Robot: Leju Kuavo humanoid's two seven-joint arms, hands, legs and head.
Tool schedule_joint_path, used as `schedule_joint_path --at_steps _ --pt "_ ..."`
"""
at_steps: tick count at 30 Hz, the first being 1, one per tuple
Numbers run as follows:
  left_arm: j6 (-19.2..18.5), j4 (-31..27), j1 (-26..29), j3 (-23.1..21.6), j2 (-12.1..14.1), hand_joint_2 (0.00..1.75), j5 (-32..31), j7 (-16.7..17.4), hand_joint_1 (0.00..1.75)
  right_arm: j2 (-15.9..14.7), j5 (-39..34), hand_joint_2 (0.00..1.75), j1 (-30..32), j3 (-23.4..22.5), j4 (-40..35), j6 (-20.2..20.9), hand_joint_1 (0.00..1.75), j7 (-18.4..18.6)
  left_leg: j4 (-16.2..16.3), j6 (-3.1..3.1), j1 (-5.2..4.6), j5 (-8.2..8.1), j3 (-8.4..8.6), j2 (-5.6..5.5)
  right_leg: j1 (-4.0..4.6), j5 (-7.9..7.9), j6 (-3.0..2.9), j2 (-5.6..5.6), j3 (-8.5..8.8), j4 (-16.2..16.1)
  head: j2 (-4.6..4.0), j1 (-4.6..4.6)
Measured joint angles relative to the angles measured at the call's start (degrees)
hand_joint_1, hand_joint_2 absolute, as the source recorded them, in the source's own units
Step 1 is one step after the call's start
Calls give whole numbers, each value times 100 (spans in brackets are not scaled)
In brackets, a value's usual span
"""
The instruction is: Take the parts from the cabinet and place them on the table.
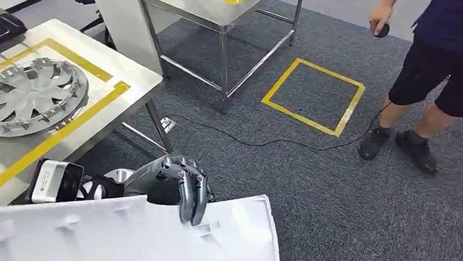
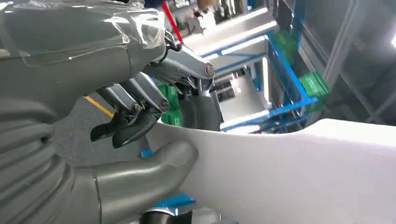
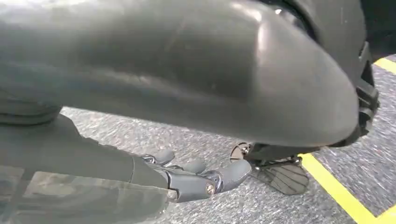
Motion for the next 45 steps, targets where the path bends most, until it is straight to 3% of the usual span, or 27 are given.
schedule_joint_path --at_steps 2,4,5,6,9,10,11,13,15,16,18,19,20,21,24,25,27,29,31,32,34,35,36,40,42,43,45 --pt "-9 2 14 0 0 175 0 4 175 7 -68 0 -9 -9 20 -2 0 2 -490 36 -2 386 179 4 27 -34 -6 -60 37 -1 0 0" --pt "-7 2 9 13 4 175 0 2 175 15 -151 0 -31 -68 22 -37 0 0 -1565 158 -42 916 714 65 43 -72 5 -103 98 -11 0 2" --pt "-7 2 10 28 7 175 0 2 175 50 -179 0 -35 -103 26 -48 0 0 -1786 211 -89 857 845 185 49 -77 13 -106 104 -14 0 15" --pt "-4 0 3 31 4 175 0 2 175 42 -210 0 -40 -129 28 -50 0 -4 -1878 214 -130 825 857 202 74 -82 35 -112 73 -16 0 -4" --pt "-7 0 7 57 11 175 7 2 175 50 -218 0 -38 -175 39 -33 0 0 -1936 222 -154 822 872 127 58 -79 130 -201 128 -87 0 -2" --pt "-9 -5 19 64 -2 175 7 2 175 55 -223 0 -38 -188 44 -30 0 0 -2079 226 -61 889 1023 108 61 -118 146 -162 105 -51 2 6" --pt "-13 -4 -1 63 -4 175 11 0 175 48 -225 0 -35 -197 52 -28 0 0 -2136 239 -96 896 1075 83 58 -166 141 -16 53 102 0 20" --pt "-20 -2 -15 55 -24 175 13 0 175 44 -227 0 -35 -227 76 -26 0 0 -2133 276 -108 886 1094 37 54 -485 77 139 -442 974 0 35" --pt "-31 7 5 55 -24 175 7 0 175 42 -227 0 -36 -243 109 -26 0 2 -2129 290 -127 873 1098 -85 53 -635 101 161 -904 1673 0 31" --pt "-33 13 9 52 -24 175 2 7 175 42 -227 0 -31 -247 118 -26 0 22 -2127 284 -127 868 1111 -137 48 -553 145 161 -936 1633 0 31" --pt "-44 17 9 50 -31 175 2 9 175 42 -223 0 -21 -256 155 -26 0 79 -2102 251 -108 842 1140 -302 25 -65 287 197 -576 727 0 33" --pt "-48 20 7 50 -39 175 2 9 175 42 -223 0 -26 -262 173 -26 0 100 -2064 220 -102 816 1140 -369 -1 160 339 310 -330 181 0 33" --pt "-48 24 12 50 -48 175 2 9 175 44 -223 0 -20 -267 190 -26 0 103 -2009 183 -110 780 1110 -427 -11 210 300 526 -236 -3 0 44" --pt "-48 33 6 52 -52 175 2 9 175 50 -223 0 -30 -269 219 -26 0 111 -1963 154 -142 750 1082 -483 3 215 220 465 -201 -57 0 50" --pt "-52 35 12 57 -50 175 2 11 175 57 -225 0 -98 -275 221 -26 0 114 -1990 120 -110 748 1061 -573 44 201 109 346 -183 -39 0 52" --pt "-52 35 13 57 -48 175 2 11 175 85 -227 0 -108 -275 223 -26 0 114 -1945 96 -102 720 1058 -557 -21 214 71 290 -166 -55 0 52" --pt "-59 35 -6 59 -46 175 7 9 175 61 -232 0 -93 -278 238 -26 0 116 -1479 20 -103 434 838 -153 -2 174 7 204 -118 -57 0 -15" --pt "-59 42 8 57 -46 175 7 9 175 70 -232 0 -76 -278 254 -26 0 116 -545 -25 -58 52 362 -38 27 151 -22 97 -98 -55 0 -13" --pt "-65 61 23 57 -33 175 4 11 175 74 -232 0 -72 -278 264 -20 0 116 -140 -40 -31 35 80 -17 43 126 -48 -34 -83 -54 0 -11" --pt "-66 66 30 57 -26 175 4 9 175 83 -236 0 -73 -278 264 -11 0 116 -334 -32 -31 198 140 1 51 108 -40 -82 -68 -54 0 -15" --pt "-72 66 28 61 -24 175 -4 0 175 96 -245 0 -79 -282 264 32 0 114 -1390 39 -55 740 663 118 75 63 -31 -204 0 -57 0 -15" --pt "-83 63 22 61 -24 175 -4 -9 175 105 -247 0 -77 -282 264 57 0 116 -1897 112 -103 873 933 365 82 42 -19 -254 38 -64 0 -15" --pt "-83 63 23 63 -24 175 -4 -17 175 127 -249 0 -75 -282 264 74 0 114 -1904 133 -138 791 940 465 111 28 6 -313 54 -80 0 15" --pt "-81 55 17 81 -11 175 -13 -24 175 135 -245 0 -115 -317 278 74 0 107 -2051 233 -174 833 984 189 103 -2 127 -552 169 -170 0 -2" --pt "-66 61 6 90 -7 175 -39 -44 175 122 -240 0 -110 -326 308 72 0 103 -2192 290 -89 941 1140 82 57 -185 90 -58 12 172 0 11" --pt "-57 70 7 87 -20 175 -57 -46 175 125 -236 0 -104 -328 328 85 0 103 -2198 291 -84 939 1134 12 54 -352 60 79 -189 569 0 24" --pt "-48 98 39 81 -20 175 -94 -65 175 101 -232 0 -97 -334 389 87 0 103 -2194 297 -91 933 1126 -159 51 -658 63 148 -675 1460 0 35"
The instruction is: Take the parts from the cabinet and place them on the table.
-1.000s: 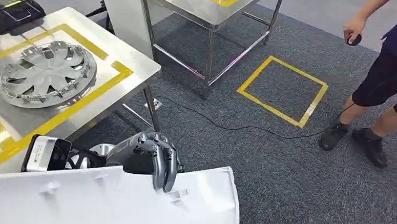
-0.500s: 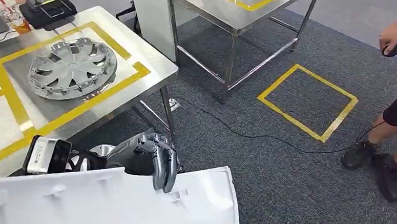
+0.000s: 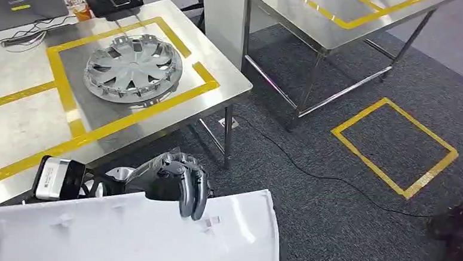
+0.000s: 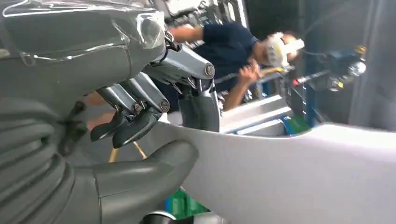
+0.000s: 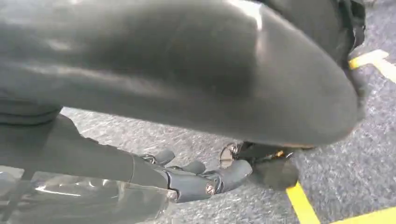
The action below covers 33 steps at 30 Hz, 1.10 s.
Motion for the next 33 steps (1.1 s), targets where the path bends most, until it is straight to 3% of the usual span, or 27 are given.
schedule_joint_path --at_steps 1,2,4,5,6,7,10,11,12,13,15,16,17,19,20,21,22,25,26,27,28,29,30,31,32,33 --pt "-13 17 10 -2 4 175 -11 -20 175 -6 2 0 4 -4 28 0 0 0 5 -2 0 -1 2 -90 -1 1 40 4 -122 173 0 0" --pt "-22 37 14 -2 7 175 -15 -31 175 -7 9 0 7 -9 57 0 0 -9 9 -9 4 -5 9 -186 -6 109 97 6 -100 45 0 0" --pt "-37 66 14 0 7 175 -42 -99 175 -11 24 0 -14 -31 164 -4 0 -114 44 -51 36 -31 17 -372 -42 580 247 75 287 -902 0 -2" --pt "-42 70 13 4 7 175 -72 -133 175 -15 33 0 -19 -35 209 -20 0 -164 90 -89 43 -57 10 -433 -77 764 302 221 489 -1361 0 2" --pt "-48 74 16 13 4 175 -98 -166 175 -17 42 0 -28 -39 256 -24 0 -214 162 -151 16 -100 -31 -510 -66 799 263 438 559 -1525 0 11" --pt "-50 74 15 31 2 175 -129 -175 175 -37 66 0 -53 -42 297 -26 0 -262 196 -182 10 -124 -68 -561 -74 810 152 343 590 -1546 0 20" --pt "-33 74 15 90 26 175 -131 -179 175 -76 151 0 -119 -46 334 -18 0 -330 187 -208 43 -123 -89 -659 -33 800 48 211 612 -1545 0 18" --pt "-31 74 22 109 33 175 -131 -184 175 -79 171 0 -124 -46 341 -4 0 -334 240 -236 49 -163 -128 -540 -61 805 24 153 630 -1557 0 16" --pt "-26 74 7 129 42 175 -131 -195 175 -122 186 0 -118 -46 361 9 0 -341 455 -282 12 -286 -205 -147 -54 778 -22 101 659 -1559 0 -28" --pt "-15 74 7 142 44 175 -137 -210 175 -120 192 0 -109 -44 371 20 0 -350 840 -307 27 -477 -395 46 -38 762 -46 49 676 -1559 0 -53" --pt "-4 79 17 144 46 175 -194 -232 175 -138 201 0 -94 -46 409 20 0 -352 1831 -324 60 -873 -928 155 -9 728 -87 -98 689 -1557 0 -54" --pt "2 87 24 144 55 175 -205 -236 175 -142 205 0 -89 -46 417 20 0 -352 2112 -326 61 -916 -1102 162 1 716 -99 -173 693 -1557 0 -52" --pt "7 96 28 146 63 175 -227 -247 175 -144 205 0 -89 -46 424 15 0 -352 2101 -315 59 -827 -1135 168 14 698 -106 -245 709 -1557 0 -57" --pt "11 100 28 153 74 175 -234 -269 175 -144 208 0 -104 -46 431 -4 0 -352 1366 -250 45 -367 -795 203 48 653 -110 -373 771 -1558 0 -54" --pt "17 100 26 164 74 175 -234 -280 175 -142 216 0 -114 -46 431 -20 0 -354 759 -154 -5 -87 -475 361 72 625 -110 -440 819 -1560 0 -54" --pt "17 100 21 170 74 175 -236 -291 175 -131 223 0 -114 -46 433 -20 0 -363 348 -48 -100 -24 -266 712 74 600 -104 -491 852 -1569 0 -48" --pt "26 100 15 171 70 175 -242 -304 175 -122 223 0 -110 -46 435 -15 0 -367 284 -36 -137 -102 -218 762 133 571 -60 -547 847 -1562 0 -46" --pt "26 100 43 173 89 175 -251 -326 175 -133 225 0 -123 -50 442 33 0 -369 266 -16 -151 -94 -249 513 129 539 -3 -791 903 -1604 0 -55" --pt "26 90 48 177 87 175 -251 -328 175 -135 221 0 -124 -57 442 44 0 -372 135 23 -85 -27 -126 406 163 499 26 -814 905 -1613 0 -48" --pt "24 85 60 179 92 175 -251 -334 175 -140 219 0 -125 -61 446 54 0 -371 64 18 -73 1 -85 337 122 462 42 -458 881 -1488 0 -31" --pt "28 87 45 177 74 175 -256 -335 175 -151 214 0 -91 -66 450 63 0 -372 47 46 -47 21 -69 270 102 321 15 -149 709 -1146 0 -41" --pt "28 90 50 166 66 175 -258 -334 175 -144 208 0 -81 -74 452 66 0 -369 46 53 -33 21 -72 194 95 163 -2 -32 488 -732 0 -15" --pt "33 94 61 155 59 175 -260 -335 175 -155 210 0 -60 -79 463 66 0 -369 46 53 -29 20 -72 93 86 -13 -6 11 195 -220 0 -15" --pt "35 100 67 144 61 175 -269 -335 175 -155 212 0 -43 -83 474 50 0 -367 48 52 -24 19 -73 -12 74 -87 28 19 -31 143 0 -19" --pt "42 107 72 142 61 175 -295 -335 175 -155 214 0 -40 -83 479 33 0 -367 50 50 -16 18 -67 -104 51 -44 78 21 -120 214 0 -13" --pt "46 114 78 138 61 175 -310 -335 175 -155 219 0 -30 -85 481 26 0 -367 54 34 -1 9 -57 -209 20 122 163 23 -76 -1 0 -17"
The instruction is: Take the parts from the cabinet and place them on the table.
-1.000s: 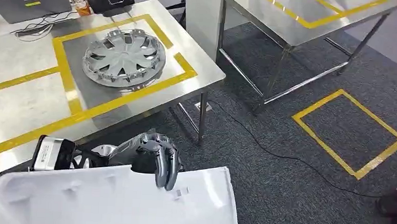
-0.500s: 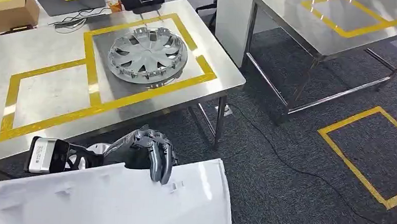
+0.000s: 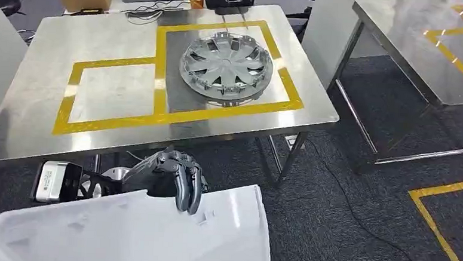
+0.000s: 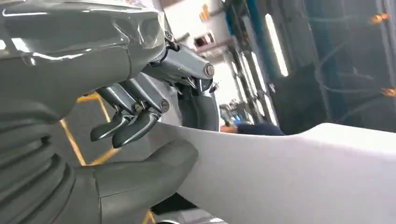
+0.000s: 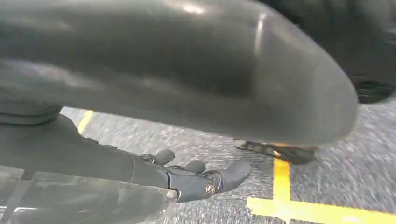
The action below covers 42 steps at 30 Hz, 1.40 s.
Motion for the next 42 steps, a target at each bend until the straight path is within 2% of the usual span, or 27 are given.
schedule_joint_path --at_steps 2,3,4,5,7,8,10,11,13,14,16,18,19,23,24,25,27,29,30,31,33,34,36,38,39,40,42 --pt "7 0 1 -2 0 175 0 0 175 -7 0 0 -7 -4 4 -26 0 -2 53 -64 42 -33 5 -164 -78 446 179 69 335 -869 0 -2" --pt "9 2 0 -2 0 175 0 0 175 -7 0 0 -9 -7 4 -31 0 -2 117 -114 55 -67 -19 -232 -141 614 254 268 508 -1295 0 11" --pt "21 2 -3 0 0 175 0 0 175 -6 2 0 -6 -9 4 -35 0 -6 238 -181 20 -129 -88 -300 -145 666 209 438 570 -1496 0 27" --pt "42 -2 3 -4 -7 175 -9 15 175 -13 4 0 -11 -13 15 -44 0 -13 245 -207 30 -146 -103 -338 -145 668 75 345 596 -1468 0 15" --pt "76 -15 5 -2 -7 175 -9 35 175 -9 20 0 -34 -20 15 -46 0 -31 227 -219 61 -147 -113 -425 -87 650 -5 264 619 -1458 0 11" --pt "92 -20 9 0 -4 175 -9 48 175 -9 28 0 -51 -20 15 -48 0 -35 244 -243 82 -160 -114 -460 -122 652 -57 207 638 -1472 0 7" --pt "98 -59 18 11 -2 175 -11 70 175 -20 39 0 -43 -20 13 -50 0 -37 553 -300 50 -350 -243 90 -120 625 -143 99 684 -1480 0 -34" --pt "98 -70 17 13 -7 175 -9 70 175 -17 42 0 -38 -22 15 -50 0 -39 970 -324 60 -555 -447 253 -103 611 -165 43 700 -1478 0 -42" --pt "100 -70 25 4 -9 175 -9 72 175 -22 48 0 -18 -22 17 -50 0 -39 1897 -341 86 -913 -948 356 -75 582 -200 -104 718 -1476 0 -44" --pt "101 -70 28 7 -4 175 -9 72 175 -22 50 0 -14 -22 17 -50 0 -39 2091 -339 92 -922 -1076 363 -65 571 -211 -176 727 -1476 0 -44" --pt "101 -70 31 4 -4 175 -9 77 175 -17 57 0 -12 -22 17 -50 0 -39 1675 -305 91 -589 -916 374 -37 526 -199 -264 769 -1477 0 -46" --pt "105 -94 30 20 -2 175 -9 85 175 -9 57 0 -53 -26 17 -96 0 -42 620 -186 53 -98 -366 437 -9 485 -181 -330 834 -1483 0 -44" --pt "105 -118 29 31 0 175 -9 92 175 2 52 0 -64 -35 17 -133 0 -39 346 -114 3 -150 -213 543 -5 474 -175 -358 845 -1484 0 -35" --pt "129 -166 29 94 13 175 -7 125 175 20 37 0 -124 -90 17 -188 0 -35 253 -93 -39 -141 -169 489 22 479 -66 -447 884 -1559 0 -44" --pt "147 -203 38 112 4 175 -7 125 175 20 39 0 -127 -94 17 -192 0 -35 102 -64 57 -72 -56 467 23 434 -47 -418 861 -1550 0 -37" --pt "146 -212 15 112 0 175 2 129 175 15 37 0 -115 -96 17 -201 0 -39 29 -44 32 -60 11 447 14 348 -68 -239 819 -1376 0 -15" --pt "153 -214 13 109 -13 175 0 129 175 9 37 0 -108 -98 17 -210 0 -42 27 -21 34 -57 27 404 10 31 -116 -31 362 -523 0 7" --pt "153 -212 28 96 -13 175 -2 136 175 0 37 0 -86 -101 20 -232 0 -42 30 -17 27 -67 22 337 5 -132 -87 -7 -59 153 0 2" --pt "153 -212 32 96 -13 175 -9 153 175 2 41 0 -78 -103 20 -234 0 -44 31 -24 28 -74 33 291 -4 -53 -33 -7 -115 148 0 13" --pt "155 -212 31 94 -13 175 -20 166 175 2 46 0 -76 -103 20 -236 0 -46 34 -37 35 -85 47 255 -23 138 39 -7 -14 -162 0 11" --pt "168 -212 30 98 -13 175 -61 203 175 -15 52 0 -83 -103 20 -238 0 -70 73 -90 51 -127 75 200 -60 616 167 -5 437 -1194 0 13" --pt "170 -212 28 105 -11 175 -68 216 175 -11 57 0 -88 -103 20 -238 0 -87 132 -141 29 -168 49 184 -77 736 154 18 573 -1553 0 26" --pt "177 -214 29 120 0 175 -103 247 175 -11 66 0 -101 -103 20 -238 0 -118 166 -187 -5 -202 26 162 -40 750 -3 21 600 -1551 0 17" --pt "177 -214 26 138 7 175 -107 277 175 -5 74 0 -114 -103 20 -238 0 -122 152 -208 20 -209 37 162 -15 745 -74 21 604 -1549 0 24" --pt "177 -214 28 147 7 175 -109 286 175 7 83 0 -129 -103 20 -245 0 -125 176 -248 39 -254 26 176 -81 745 -127 17 639 -1563 0 26" --pt "175 -219 20 164 4 175 -109 313 175 -2 83 0 -119 -105 20 -254 0 -125 313 -284 41 -333 -20 248 -77 724 -158 14 663 -1570 0 9" --pt "175 -227 17 197 4 175 -111 330 175 0 90 0 -118 -105 20 -260 0 -125 1152 -340 62 -716 -429 325 -70 694 -205 13 695 -1569 0 -7"
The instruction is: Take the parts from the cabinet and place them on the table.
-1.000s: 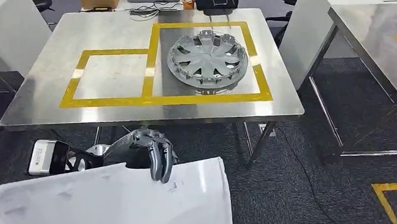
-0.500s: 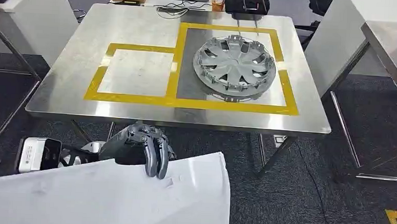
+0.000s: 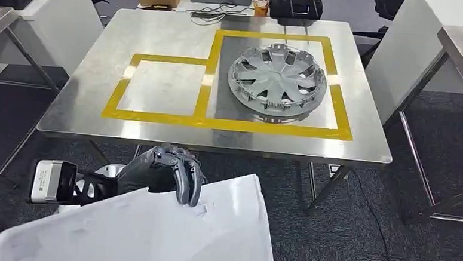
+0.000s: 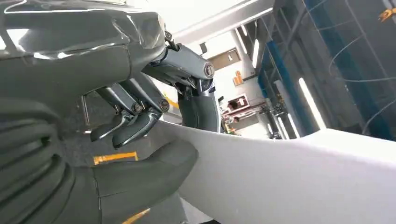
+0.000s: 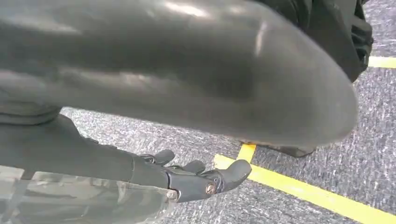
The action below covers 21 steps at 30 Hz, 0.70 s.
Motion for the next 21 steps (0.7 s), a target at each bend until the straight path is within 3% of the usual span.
schedule_joint_path --at_steps 2,3,4,5,6,7,8,9,10,11,12,13,14,16,17,18,19,20,21 --pt "0 0 12 2 2 175 0 33 175 7 0 0 1 0 0 -9 0 0 818 -15 11 -254 -474 13 16 -17 -15 -4 7 1 0 -4" --pt "0 0 15 9 2 175 0 39 175 9 0 0 0 0 0 -9 0 0 899 -4 12 -195 -562 24 29 -28 -24 -5 21 1 0 -4" --pt "0 0 14 13 2 175 0 44 175 13 0 0 1 0 0 -9 0 0 681 23 11 -8 -488 32 44 -48 -21 -4 47 1 0 -5" --pt "0 0 13 22 -2 175 0 44 175 17 0 0 0 0 0 -9 0 0 227 70 0 265 -280 33 61 -65 -29 -3 83 1 0 -7" --pt "0 -4 11 33 -4 175 0 44 175 17 0 0 -2 0 0 -9 0 0 -338 146 -24 542 -3 41 82 -86 -24 -3 125 -3 0 -4" --pt "0 -13 2 39 -4 175 0 46 175 26 0 0 -2 -2 0 -9 0 0 -796 257 -76 703 227 84 61 -109 -25 -3 145 -12 0 -2" --pt "0 -20 -3 48 -7 175 0 46 175 77 0 0 -8 0 0 -9 0 0 -922 324 -120 569 283 157 117 -137 19 -10 148 -12 0 26" --pt "0 -26 -14 50 -15 175 0 46 175 41 0 0 -4 -2 0 -9 0 -7 -965 311 -162 554 293 159 68 -148 55 -17 146 -47 0 2" --pt "0 -37 -8 61 -13 175 0 46 175 52 4 0 -4 -2 2 -9 0 -15 -1029 325 -168 549 305 135 71 -116 88 -37 211 -55 0 7" --pt "-11 -37 -9 61 -11 175 0 46 175 72 15 0 0 -2 0 -9 0 -22 -1097 337 -172 551 351 123 71 -27 170 -48 206 23 0 7" --pt "-17 -41 -6 63 -11 175 0 48 175 68 22 0 -4 0 0 -11 0 -24 -1145 374 -154 546 436 88 71 -23 188 -61 274 -9 0 13" --pt "-20 -59 0 66 -18 175 -4 52 175 77 20 0 -15 0 0 -22 0 -26 -1235 390 -111 571 611 77 53 -107 164 -55 222 56 0 9" --pt "-22 -65 -19 70 -24 175 0 48 175 68 22 0 -23 0 0 -35 0 -26 -1240 407 -111 580 662 72 56 -186 144 -30 144 237 0 29" --pt "-17 -68 -15 66 -39 175 -11 48 175 55 22 0 -32 0 0 -50 0 -24 -1241 414 -120 555 683 56 52 -455 102 -13 -351 1048 0 37" --pt "-17 -68 -9 63 -37 175 -24 57 175 48 22 0 -31 0 0 -55 0 -24 -1237 420 -121 525 691 40 53 -590 114 -7 -626 1437 0 35" --pt "-15 -66 -5 61 -39 175 -37 61 175 48 22 0 -30 -2 0 -66 0 -24 -1234 409 -120 496 715 19 47 -619 165 -8 -813 1634 0 44" --pt "-15 -66 -2 61 -37 175 -53 63 175 48 24 0 -26 0 0 -70 0 -24 -1234 396 -114 458 757 -2 31 -544 223 -8 -853 1545 0 35" --pt "-15 -66 -2 63 -37 175 -61 63 175 48 31 0 -18 0 0 -70 0 -24 -1227 366 -101 411 817 -23 12 -370 285 -8 -763 1207 0 42" --pt "-13 -66 -2 63 -37 175 -63 63 175 44 31 0 -14 0 0 -72 0 -26 -1217 337 -87 353 885 -35 -9 -122 389 -9 -585 716 0 37"
